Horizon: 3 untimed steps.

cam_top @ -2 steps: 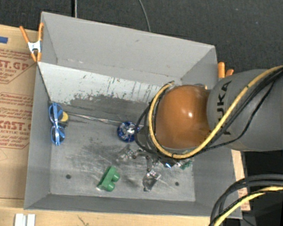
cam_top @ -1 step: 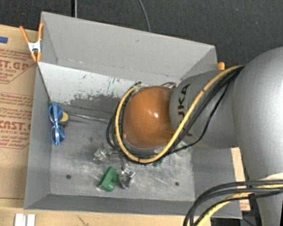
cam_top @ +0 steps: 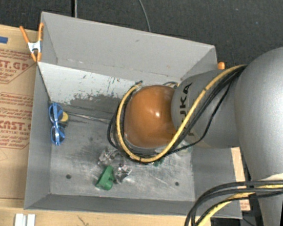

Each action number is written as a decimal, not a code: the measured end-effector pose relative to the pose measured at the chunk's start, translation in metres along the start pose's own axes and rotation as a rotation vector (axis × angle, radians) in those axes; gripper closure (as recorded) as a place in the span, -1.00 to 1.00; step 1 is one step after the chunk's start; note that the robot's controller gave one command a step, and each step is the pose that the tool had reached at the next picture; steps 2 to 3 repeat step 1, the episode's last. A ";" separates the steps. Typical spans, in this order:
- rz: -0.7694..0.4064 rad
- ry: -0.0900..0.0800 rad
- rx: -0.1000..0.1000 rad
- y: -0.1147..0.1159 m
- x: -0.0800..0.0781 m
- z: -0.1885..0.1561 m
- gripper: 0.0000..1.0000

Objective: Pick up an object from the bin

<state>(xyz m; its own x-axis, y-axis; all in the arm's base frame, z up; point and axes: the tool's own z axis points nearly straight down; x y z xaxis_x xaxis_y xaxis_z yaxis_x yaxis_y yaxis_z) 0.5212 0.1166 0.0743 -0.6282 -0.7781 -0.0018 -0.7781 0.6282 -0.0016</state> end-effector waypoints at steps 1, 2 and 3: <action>-0.077 -0.007 0.003 0.030 -0.008 -0.148 1.00; -0.077 -0.007 0.003 0.030 -0.008 -0.148 1.00; -0.077 -0.007 0.003 0.030 -0.008 -0.148 1.00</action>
Offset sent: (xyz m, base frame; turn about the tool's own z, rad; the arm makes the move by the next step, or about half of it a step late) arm -0.0203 0.0227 0.1434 -0.0761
